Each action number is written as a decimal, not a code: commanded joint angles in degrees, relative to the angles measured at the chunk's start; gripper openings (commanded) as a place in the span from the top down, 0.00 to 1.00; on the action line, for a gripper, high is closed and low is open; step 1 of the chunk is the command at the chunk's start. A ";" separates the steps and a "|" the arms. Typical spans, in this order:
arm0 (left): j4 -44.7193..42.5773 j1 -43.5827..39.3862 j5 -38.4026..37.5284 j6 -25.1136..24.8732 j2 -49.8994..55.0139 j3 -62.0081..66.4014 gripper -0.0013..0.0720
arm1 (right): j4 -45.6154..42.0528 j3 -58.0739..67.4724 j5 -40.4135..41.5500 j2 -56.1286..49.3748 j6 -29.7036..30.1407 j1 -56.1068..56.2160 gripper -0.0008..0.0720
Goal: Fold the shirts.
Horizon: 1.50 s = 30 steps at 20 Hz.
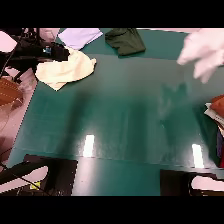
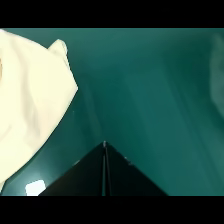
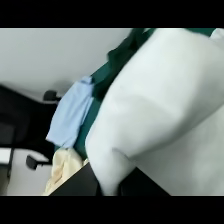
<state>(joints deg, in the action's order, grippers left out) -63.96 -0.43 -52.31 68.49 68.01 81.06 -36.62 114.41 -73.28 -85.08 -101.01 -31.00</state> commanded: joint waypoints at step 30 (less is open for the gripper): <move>5.20 0.00 -3.89 2.05 -3.98 7.15 0.95 | -2.93 0.13 0.28 13.73 8.20 -28.50 0.32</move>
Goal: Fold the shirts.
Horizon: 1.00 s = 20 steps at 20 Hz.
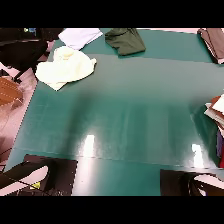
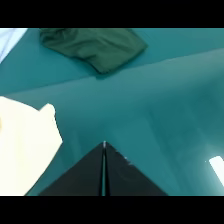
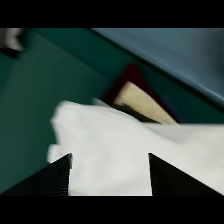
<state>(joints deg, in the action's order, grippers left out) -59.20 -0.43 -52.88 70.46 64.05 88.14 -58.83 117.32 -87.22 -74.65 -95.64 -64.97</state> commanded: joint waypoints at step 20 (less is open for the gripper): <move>-12.33 1.77 -30.25 20.63 -0.02 -0.33 0.95 | 13.70 -17.51 28.59 -1.90 31.39 100.89 0.96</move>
